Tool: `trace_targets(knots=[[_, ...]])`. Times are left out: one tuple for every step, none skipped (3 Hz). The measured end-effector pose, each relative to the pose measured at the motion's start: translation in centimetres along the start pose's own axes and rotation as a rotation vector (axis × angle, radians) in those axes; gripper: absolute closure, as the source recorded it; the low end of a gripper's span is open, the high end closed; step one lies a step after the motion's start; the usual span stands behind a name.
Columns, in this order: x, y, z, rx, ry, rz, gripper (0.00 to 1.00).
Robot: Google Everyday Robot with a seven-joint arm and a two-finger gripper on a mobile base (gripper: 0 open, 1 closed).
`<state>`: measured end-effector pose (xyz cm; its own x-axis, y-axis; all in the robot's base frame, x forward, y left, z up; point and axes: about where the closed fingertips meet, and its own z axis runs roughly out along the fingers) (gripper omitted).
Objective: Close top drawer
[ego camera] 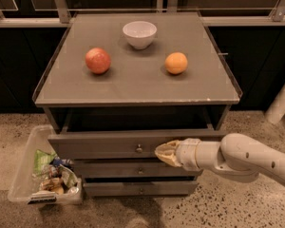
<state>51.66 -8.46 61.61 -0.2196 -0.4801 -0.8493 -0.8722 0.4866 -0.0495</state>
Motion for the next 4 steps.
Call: trace_targets(knots=[[-1.5,-0.9,1.5,0.0,0.009,-0.064,1.0],[-1.4,-0.9,1.5,0.0,0.009,-0.064,1.0],[-2.8,-1.7,2.6,0.008,0.024,-0.13,1.0],[-2.8,-1.6,2.6,0.008,0.024,-0.13,1.0]])
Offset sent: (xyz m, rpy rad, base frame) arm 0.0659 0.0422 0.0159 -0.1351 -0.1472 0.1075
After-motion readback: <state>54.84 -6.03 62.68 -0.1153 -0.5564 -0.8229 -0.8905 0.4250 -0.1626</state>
